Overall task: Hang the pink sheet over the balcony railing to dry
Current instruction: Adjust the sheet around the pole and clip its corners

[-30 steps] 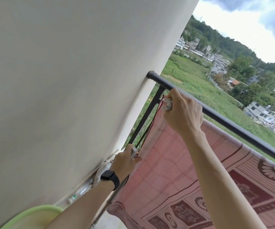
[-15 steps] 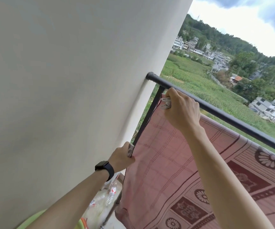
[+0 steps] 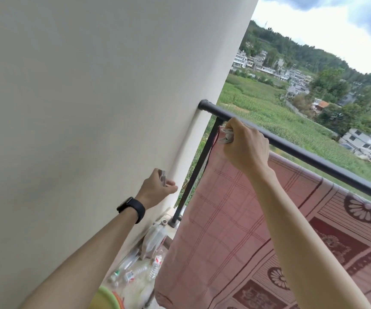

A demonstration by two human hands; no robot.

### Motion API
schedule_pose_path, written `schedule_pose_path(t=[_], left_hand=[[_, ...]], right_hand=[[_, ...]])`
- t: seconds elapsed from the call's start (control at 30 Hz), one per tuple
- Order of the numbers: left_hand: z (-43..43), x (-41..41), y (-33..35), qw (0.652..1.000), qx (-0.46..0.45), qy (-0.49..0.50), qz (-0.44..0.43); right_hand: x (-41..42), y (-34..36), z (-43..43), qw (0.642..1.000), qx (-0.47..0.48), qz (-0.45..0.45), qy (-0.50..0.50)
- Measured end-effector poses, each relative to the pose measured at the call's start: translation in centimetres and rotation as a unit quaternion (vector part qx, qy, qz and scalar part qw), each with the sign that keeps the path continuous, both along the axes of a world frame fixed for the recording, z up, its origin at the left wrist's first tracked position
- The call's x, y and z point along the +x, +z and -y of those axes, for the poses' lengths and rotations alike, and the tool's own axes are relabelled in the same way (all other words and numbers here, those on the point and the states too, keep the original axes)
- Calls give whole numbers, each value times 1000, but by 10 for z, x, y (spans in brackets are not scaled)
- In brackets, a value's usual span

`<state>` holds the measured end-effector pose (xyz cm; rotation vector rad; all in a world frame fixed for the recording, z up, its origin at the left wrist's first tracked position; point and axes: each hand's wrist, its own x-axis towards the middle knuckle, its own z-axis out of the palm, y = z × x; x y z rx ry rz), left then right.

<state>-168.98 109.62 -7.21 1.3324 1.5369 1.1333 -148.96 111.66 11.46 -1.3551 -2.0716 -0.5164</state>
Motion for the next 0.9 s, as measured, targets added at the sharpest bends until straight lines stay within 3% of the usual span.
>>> schedule_pose_path(t=[0.07,0.13,0.27,0.5,0.6,0.77,0.9], left_hand=[[-10,14,51,987,63,-71,129],[-21,28,95,970,109,-112,184],[-32,55,133,959,181,-95,198],[-44,72,116,956,225,22,188],[-44,74,115,955,233,20,181],[-42,72,114,949,231,21,214],[-38,68,116,952,233,24,196]], right_hand=[[0,7,-4,998,-57,-36,-1],[4,15,-8,990,-116,-75,10],[9,25,-10,971,-191,-135,48],[9,50,-12,917,-299,-247,91],[13,58,-18,914,-314,-229,116],[11,60,-25,950,-262,-123,117],[4,66,-30,956,-239,-134,109]])
